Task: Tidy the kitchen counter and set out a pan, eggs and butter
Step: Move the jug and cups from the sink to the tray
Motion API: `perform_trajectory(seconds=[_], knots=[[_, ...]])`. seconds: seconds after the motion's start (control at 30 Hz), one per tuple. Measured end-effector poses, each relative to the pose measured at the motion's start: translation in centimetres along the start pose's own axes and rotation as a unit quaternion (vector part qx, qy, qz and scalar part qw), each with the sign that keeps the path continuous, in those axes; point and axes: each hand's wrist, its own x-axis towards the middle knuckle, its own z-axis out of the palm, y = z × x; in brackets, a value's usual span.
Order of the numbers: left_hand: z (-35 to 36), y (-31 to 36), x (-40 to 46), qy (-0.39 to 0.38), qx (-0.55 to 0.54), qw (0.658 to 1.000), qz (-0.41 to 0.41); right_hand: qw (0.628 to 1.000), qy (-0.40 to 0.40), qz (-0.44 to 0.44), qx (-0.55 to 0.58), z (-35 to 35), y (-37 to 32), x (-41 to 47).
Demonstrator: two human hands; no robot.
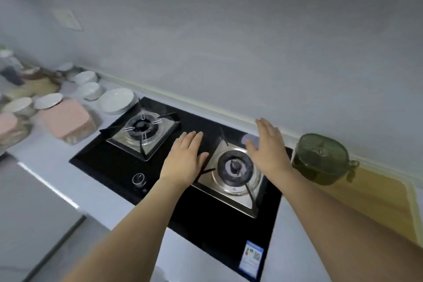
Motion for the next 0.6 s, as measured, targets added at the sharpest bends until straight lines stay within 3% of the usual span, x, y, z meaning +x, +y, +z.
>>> perform_trajectory(seconds=[0.33, 0.6], knots=[[-9.5, -16.9, -4.4, 0.082, 0.032, 0.99, -0.111, 0.983, -0.073, -0.166, -0.009, 9.5, -18.3, 2.6], [-17.6, -30.6, -8.8, 0.117, 0.041, 0.977, -0.174, 0.967, -0.116, -0.226, 0.006, 16.6, -33.5, 3.3]])
